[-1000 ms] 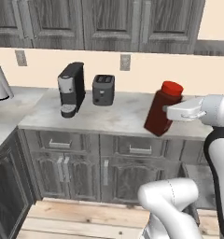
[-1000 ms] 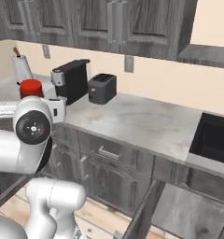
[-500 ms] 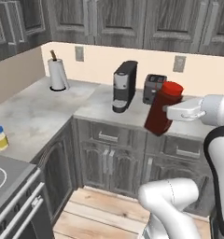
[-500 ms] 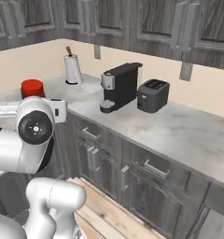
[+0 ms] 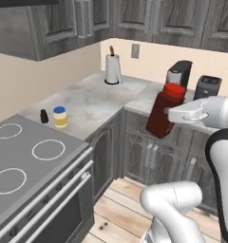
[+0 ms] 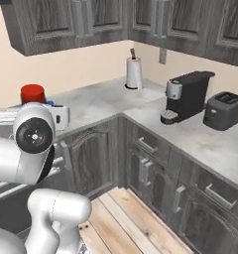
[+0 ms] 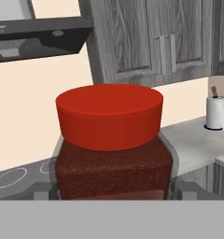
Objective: Collect the paprika, mayonnaise, and shaker from the cabinet and place them next to the stove.
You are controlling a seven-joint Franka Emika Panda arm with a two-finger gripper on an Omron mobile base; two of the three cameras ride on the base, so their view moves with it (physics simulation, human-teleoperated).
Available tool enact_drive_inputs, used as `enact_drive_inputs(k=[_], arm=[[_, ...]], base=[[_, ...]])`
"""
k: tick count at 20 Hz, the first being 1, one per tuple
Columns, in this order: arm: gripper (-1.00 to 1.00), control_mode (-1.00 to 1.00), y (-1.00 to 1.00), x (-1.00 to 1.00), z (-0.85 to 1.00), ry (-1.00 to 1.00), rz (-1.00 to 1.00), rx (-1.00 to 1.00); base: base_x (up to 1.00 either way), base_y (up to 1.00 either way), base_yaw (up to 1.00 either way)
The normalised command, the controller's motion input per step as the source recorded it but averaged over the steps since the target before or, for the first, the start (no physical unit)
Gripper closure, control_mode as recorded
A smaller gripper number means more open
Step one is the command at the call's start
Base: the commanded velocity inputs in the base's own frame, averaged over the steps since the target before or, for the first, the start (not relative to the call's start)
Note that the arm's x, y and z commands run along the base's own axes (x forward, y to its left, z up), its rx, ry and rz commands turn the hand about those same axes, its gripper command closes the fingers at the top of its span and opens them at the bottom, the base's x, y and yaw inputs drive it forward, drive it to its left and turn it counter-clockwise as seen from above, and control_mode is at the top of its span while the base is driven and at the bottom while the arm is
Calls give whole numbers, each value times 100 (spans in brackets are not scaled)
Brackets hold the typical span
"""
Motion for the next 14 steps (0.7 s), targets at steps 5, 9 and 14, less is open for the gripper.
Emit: enact_drive_inputs(k=[5, 9, 14], arm=[[100, 100, 0, 0, 0, 0, 0, 0], [100, 100, 0, 0, 0, 0, 0, 0], [100, 100, 0, 0, 0, 0, 0, 0]], base=[[-8, 39, 38], [8, 37, 43], [30, 21, 39]])
